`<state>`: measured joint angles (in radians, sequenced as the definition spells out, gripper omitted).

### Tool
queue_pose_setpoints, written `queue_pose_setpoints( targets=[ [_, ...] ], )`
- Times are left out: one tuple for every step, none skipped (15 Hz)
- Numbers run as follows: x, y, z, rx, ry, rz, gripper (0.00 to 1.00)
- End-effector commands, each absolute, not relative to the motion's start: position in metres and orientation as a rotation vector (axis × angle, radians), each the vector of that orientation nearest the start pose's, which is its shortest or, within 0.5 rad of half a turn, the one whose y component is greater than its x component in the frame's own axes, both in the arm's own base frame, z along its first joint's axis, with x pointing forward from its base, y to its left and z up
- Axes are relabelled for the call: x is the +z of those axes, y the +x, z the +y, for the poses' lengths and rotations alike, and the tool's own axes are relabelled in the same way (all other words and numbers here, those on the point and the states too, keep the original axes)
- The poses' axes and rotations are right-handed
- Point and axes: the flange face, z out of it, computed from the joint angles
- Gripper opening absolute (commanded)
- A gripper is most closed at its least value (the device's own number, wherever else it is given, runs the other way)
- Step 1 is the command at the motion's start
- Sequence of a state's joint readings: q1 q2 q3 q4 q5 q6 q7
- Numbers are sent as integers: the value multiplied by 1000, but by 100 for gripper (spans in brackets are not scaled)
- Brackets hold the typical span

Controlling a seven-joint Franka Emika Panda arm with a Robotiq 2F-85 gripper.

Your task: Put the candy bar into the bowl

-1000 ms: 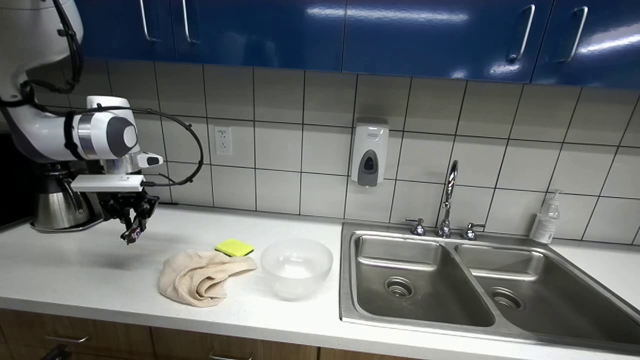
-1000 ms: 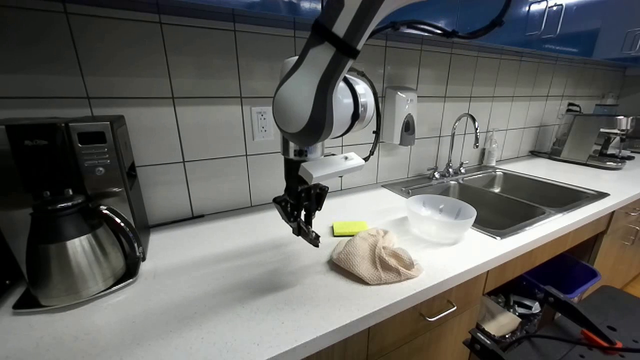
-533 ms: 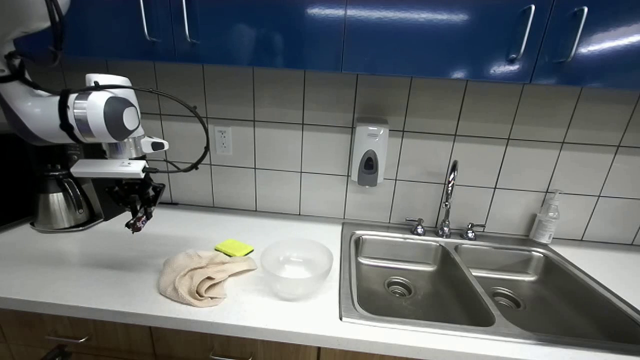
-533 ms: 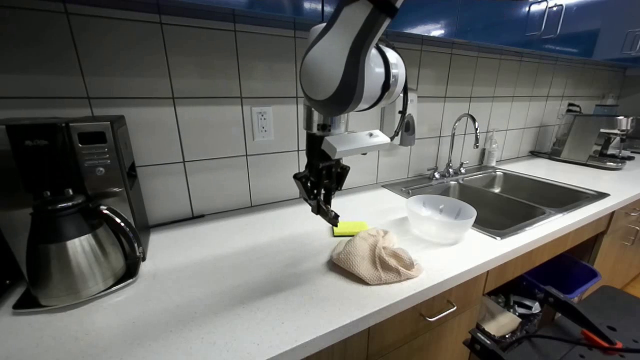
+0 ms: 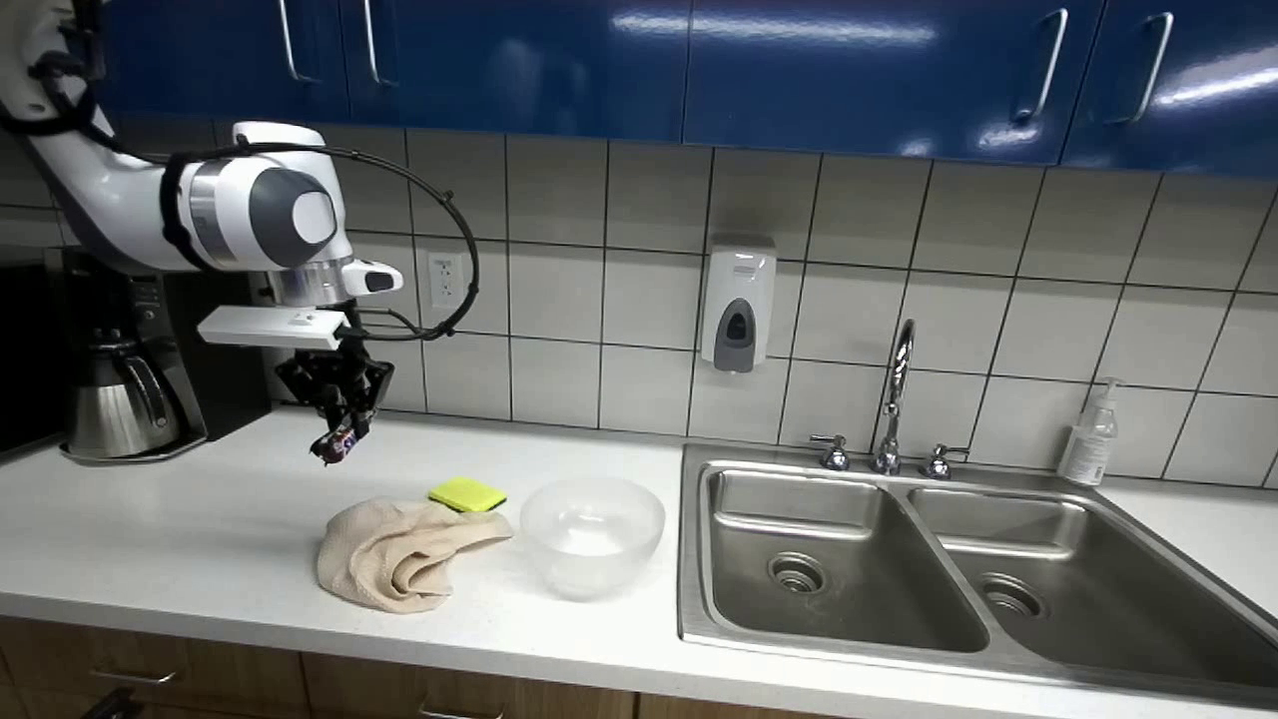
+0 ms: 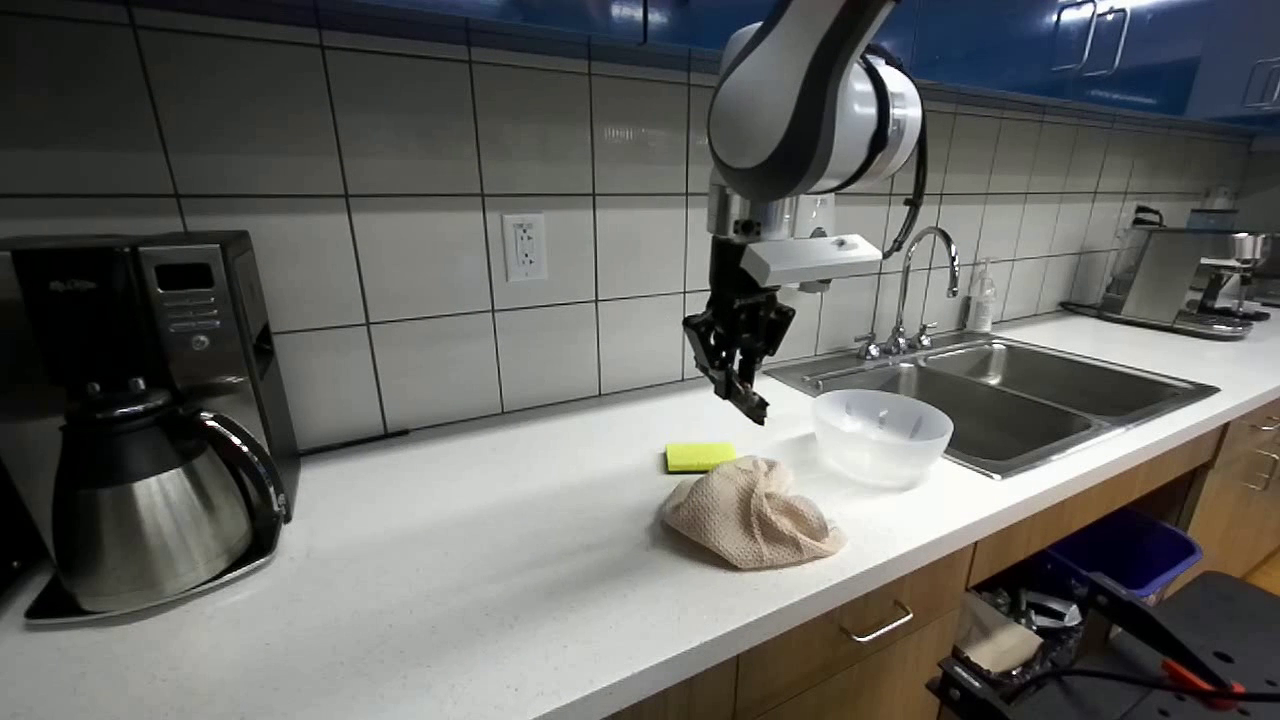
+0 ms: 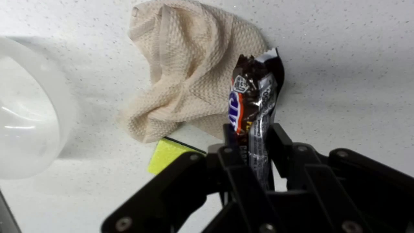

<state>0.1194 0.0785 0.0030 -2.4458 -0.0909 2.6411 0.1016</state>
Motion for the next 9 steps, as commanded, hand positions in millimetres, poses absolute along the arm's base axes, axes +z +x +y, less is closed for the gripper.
queue_pose_setpoints(
  targets=[
    [294,472,14,-225,-3181,-58,7],
    [295,470,-1,-222,-3181,-29,7],
    [296,468,-19,-224,-3185,4,7],
    [297,466,-36,-225,-3189,29,7],
    [298,465,-51,-226,-3193,53,7],
    [299,464,-69,-235,-3200,79,7],
    [299,464,-84,-239,-3206,98,7],
    [299,465,-100,-246,-3212,119,7],
    [297,466,-115,-249,-3218,137,7]
  ],
)
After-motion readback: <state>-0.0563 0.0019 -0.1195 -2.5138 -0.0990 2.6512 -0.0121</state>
